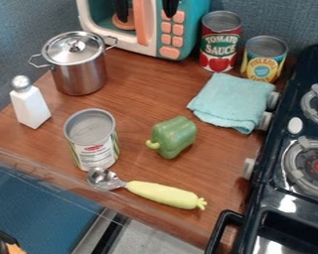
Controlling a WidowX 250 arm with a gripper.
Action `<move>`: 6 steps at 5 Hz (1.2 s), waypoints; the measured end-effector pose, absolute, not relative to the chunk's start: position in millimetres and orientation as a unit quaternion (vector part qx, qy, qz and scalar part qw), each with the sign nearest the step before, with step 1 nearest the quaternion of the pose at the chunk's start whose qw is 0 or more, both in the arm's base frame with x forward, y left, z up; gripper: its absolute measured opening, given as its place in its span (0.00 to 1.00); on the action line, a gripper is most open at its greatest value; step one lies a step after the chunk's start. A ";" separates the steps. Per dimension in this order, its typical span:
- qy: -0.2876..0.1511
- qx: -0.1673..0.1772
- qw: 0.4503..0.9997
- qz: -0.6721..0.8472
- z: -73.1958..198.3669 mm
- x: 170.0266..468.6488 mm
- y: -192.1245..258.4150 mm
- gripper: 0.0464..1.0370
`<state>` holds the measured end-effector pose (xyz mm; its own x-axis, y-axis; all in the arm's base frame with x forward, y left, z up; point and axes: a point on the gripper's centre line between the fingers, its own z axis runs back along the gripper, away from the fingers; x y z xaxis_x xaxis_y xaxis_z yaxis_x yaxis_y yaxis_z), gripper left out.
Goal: Moved the blue rag to the center of the table
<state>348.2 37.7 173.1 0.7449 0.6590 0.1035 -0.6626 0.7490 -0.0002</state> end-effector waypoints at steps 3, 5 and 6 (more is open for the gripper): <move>-0.039 0.009 0.937 0.348 113.3 378.1 5.8 0.96; -0.048 0.014 0.947 0.317 68.4 398.3 -24.1 0.96; -0.054 0.015 0.947 0.317 55.4 402.9 -30.1 0.96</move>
<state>402.9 -30.1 55.4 0.7930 0.5989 0.1116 -0.6022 0.7983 -0.0054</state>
